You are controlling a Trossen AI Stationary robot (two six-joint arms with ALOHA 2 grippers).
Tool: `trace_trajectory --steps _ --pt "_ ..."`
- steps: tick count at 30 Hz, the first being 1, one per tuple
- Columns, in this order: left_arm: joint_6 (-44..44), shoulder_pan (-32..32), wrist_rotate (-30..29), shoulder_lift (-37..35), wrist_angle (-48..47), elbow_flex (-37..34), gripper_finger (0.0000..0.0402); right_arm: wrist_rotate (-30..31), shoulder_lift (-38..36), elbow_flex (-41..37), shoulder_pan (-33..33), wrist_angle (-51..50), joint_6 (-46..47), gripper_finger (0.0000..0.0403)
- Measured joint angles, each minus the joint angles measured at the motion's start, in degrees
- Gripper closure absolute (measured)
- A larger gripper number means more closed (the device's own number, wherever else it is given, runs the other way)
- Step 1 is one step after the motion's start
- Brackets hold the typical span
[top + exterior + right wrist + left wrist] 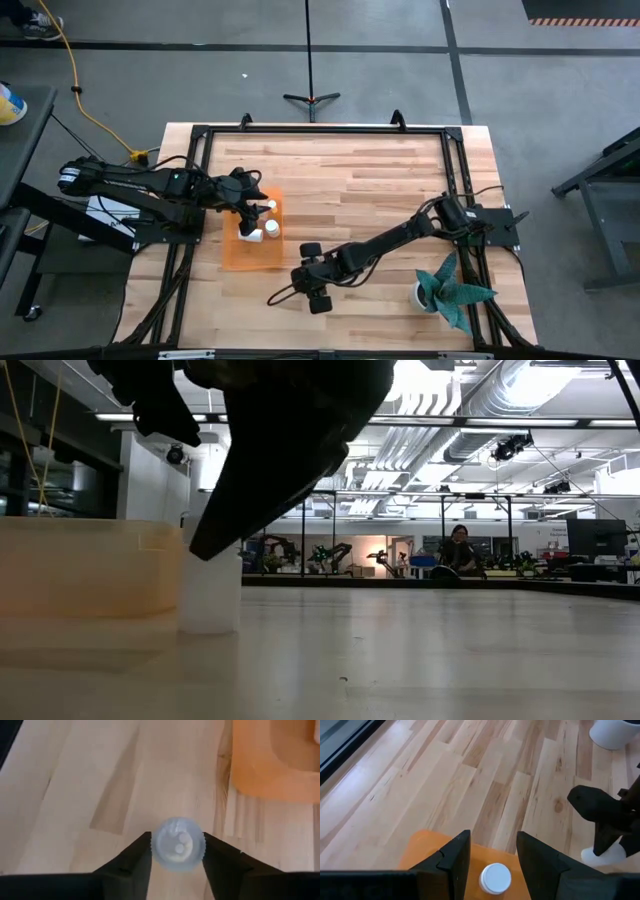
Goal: Pick and place pill bottles into a basket
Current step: Put the transparent pill bottle into the orange bin
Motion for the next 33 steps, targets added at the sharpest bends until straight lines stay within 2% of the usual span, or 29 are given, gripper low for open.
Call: trace_trajectory --steps 4,11,18,26,33 --pt "0.0 0.0 -0.1 0.0 0.0 0.0 0.0206 -0.1 -0.6 0.2 -0.3 0.9 -2.8 0.0280" --pt "0.0 0.0 -0.1 0.0 0.0 0.0 0.0206 0.6 -1.8 6.1 -1.8 0.3 -10.5 0.0280" --pt "-0.2 0.0 0.0 -0.3 -0.1 0.0 0.0206 4.0 -1.9 10.6 -5.4 1.3 -17.9 0.0270" --pt "-0.2 0.0 0.0 -0.7 0.0 0.0 0.0206 -4.4 -1.1 7.4 -12.6 9.1 -18.4 0.0278" --pt "-0.2 0.0 0.0 -0.7 0.0 0.0 0.0206 -8.2 1.9 7.4 -14.4 10.8 -21.2 0.0277"
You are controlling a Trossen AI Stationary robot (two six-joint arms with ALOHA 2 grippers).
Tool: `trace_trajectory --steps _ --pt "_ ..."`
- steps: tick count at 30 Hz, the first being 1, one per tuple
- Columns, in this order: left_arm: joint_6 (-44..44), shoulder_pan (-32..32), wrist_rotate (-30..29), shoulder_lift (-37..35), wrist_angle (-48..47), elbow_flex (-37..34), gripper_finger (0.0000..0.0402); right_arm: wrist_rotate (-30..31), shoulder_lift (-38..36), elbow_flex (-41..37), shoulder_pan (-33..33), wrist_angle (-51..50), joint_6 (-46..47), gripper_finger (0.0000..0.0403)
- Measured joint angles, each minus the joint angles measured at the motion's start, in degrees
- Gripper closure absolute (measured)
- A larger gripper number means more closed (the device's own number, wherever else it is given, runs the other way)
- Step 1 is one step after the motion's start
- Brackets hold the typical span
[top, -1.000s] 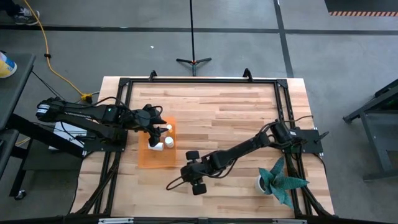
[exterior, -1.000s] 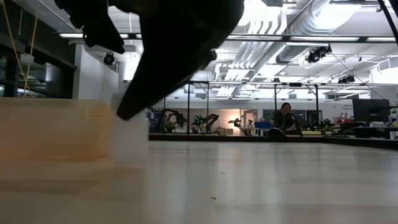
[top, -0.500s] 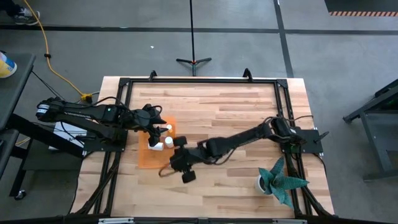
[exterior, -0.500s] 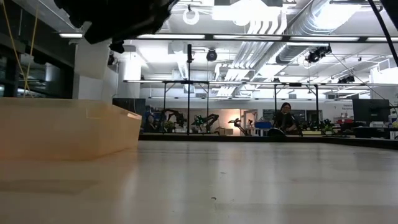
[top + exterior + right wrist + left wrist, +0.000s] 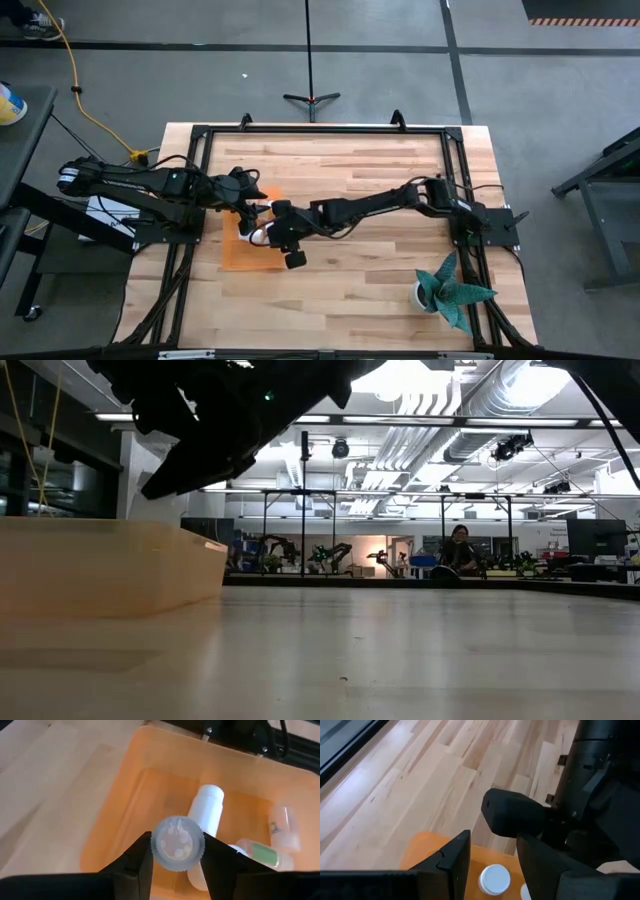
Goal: Pick and place pill bottles into a basket
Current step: Put the transparent pill bottle into the orange bin, then return to Home Position
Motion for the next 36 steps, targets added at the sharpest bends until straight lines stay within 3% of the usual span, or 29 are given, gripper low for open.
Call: trace_trajectory --steps 18,30,36 --pt "0.0 0.0 0.0 0.0 0.1 0.0 0.0206 -7.4 2.8 0.0 -0.2 -2.9 -1.8 0.0273" --pt "0.0 0.0 -1.2 0.0 0.0 0.0 0.0206 -7.6 2.8 0.8 -0.2 -2.6 0.3 0.0190" --pt "0.7 0.0 -5.0 -1.0 0.3 0.0 0.0206 -4.9 -0.5 3.4 -0.2 -3.8 1.7 0.0189"
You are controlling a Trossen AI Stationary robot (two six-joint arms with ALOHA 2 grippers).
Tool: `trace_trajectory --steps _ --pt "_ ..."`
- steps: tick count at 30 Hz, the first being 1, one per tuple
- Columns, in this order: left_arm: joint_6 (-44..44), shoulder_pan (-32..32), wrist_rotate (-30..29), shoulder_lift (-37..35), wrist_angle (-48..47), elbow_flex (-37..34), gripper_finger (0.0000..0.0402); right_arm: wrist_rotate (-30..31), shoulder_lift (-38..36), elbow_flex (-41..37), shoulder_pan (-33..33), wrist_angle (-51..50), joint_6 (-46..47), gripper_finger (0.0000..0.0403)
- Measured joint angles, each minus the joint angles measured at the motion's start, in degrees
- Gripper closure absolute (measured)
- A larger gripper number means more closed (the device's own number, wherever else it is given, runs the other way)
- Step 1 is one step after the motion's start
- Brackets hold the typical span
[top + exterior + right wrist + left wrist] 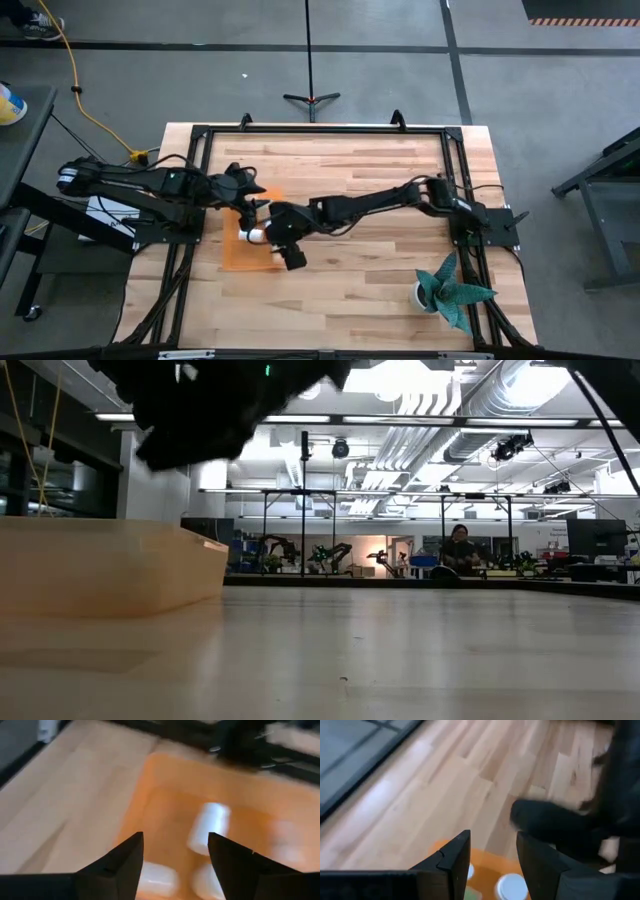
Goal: Pick and place pill bottles into a basket
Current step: Return to Home Position
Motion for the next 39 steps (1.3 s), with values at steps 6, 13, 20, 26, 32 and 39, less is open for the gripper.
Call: trace_trajectory --steps 6,13,20,26,32,39 --pt "2.6 0.0 -1.9 -5.7 1.6 0.0 0.0206 9.2 -8.6 0.1 0.0 -10.5 -1.3 0.0233" --pt "11.2 0.0 -1.4 -12.3 12.9 -4.7 0.0206 13.6 -20.0 -12.4 0.9 -5.2 -1.1 0.0313" --pt "18.4 0.0 1.4 -17.7 28.9 -17.1 0.0206 14.4 -38.2 -46.6 -0.5 25.7 2.2 0.0388" --pt "23.8 0.0 4.1 -22.3 41.6 -27.7 0.0206 19.1 -52.9 -72.4 -3.5 50.6 5.4 0.0392" --pt "24.2 0.0 4.7 -30.7 41.5 -33.2 0.0206 19.7 -66.4 -86.6 -7.4 52.6 9.6 0.0390" --pt "24.3 0.0 5.2 -41.8 37.8 -36.5 0.0206 19.0 -84.4 -92.9 -7.5 44.4 9.7 0.0400"
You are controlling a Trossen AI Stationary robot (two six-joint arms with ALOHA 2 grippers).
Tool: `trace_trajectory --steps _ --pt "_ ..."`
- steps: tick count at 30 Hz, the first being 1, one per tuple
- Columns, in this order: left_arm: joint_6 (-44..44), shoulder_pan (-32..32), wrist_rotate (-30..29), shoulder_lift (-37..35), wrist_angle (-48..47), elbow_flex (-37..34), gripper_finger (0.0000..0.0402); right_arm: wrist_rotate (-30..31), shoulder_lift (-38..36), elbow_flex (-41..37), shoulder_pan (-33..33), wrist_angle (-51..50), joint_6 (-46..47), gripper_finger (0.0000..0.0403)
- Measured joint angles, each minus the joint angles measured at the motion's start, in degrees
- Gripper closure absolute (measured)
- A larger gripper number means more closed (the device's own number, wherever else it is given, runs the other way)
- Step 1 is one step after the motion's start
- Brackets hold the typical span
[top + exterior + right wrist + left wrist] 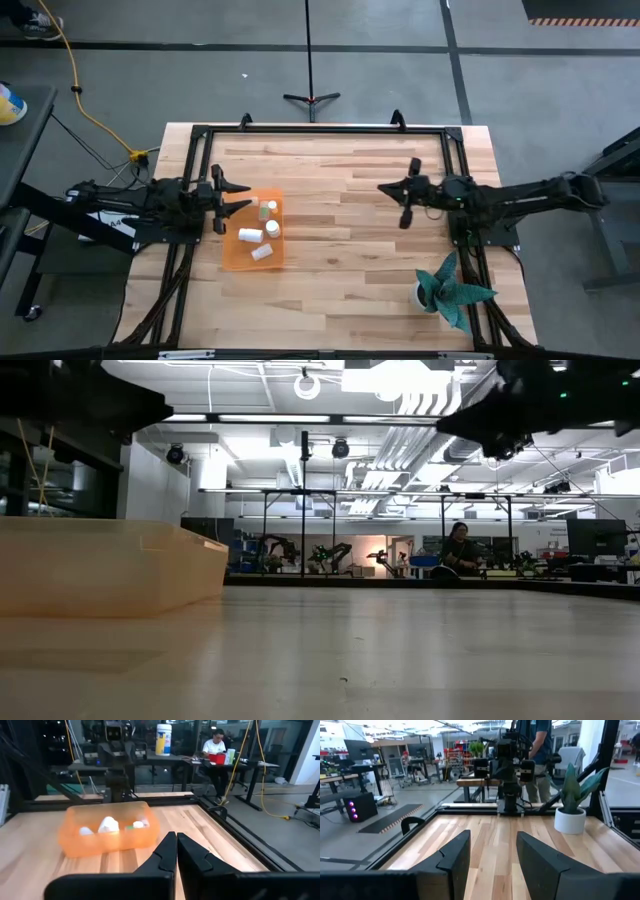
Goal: Pick and place pill bottles into a basket
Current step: Return to Home Position
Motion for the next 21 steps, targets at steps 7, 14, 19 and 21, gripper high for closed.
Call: trace_trajectory --steps 7,14,19,21 --pt "0.1 0.0 0.0 -8.6 -6.8 -0.6 0.0206 1.7 -16.1 -3.2 2.4 -11.8 1.8 0.0401" --pt "-1.4 0.0 0.1 -9.2 -9.0 -1.2 0.0206 3.1 -28.4 -7.5 3.6 -14.1 1.1 0.0401" --pt "-2.2 0.0 0.2 -9.4 -7.0 -4.1 0.0206 2.3 -33.4 -11.5 3.6 -14.5 2.3 0.0402" --pt "-2.9 0.0 0.3 -9.4 -4.8 -6.0 0.0206 2.1 -34.7 -12.8 3.6 -14.5 2.6 0.0401"
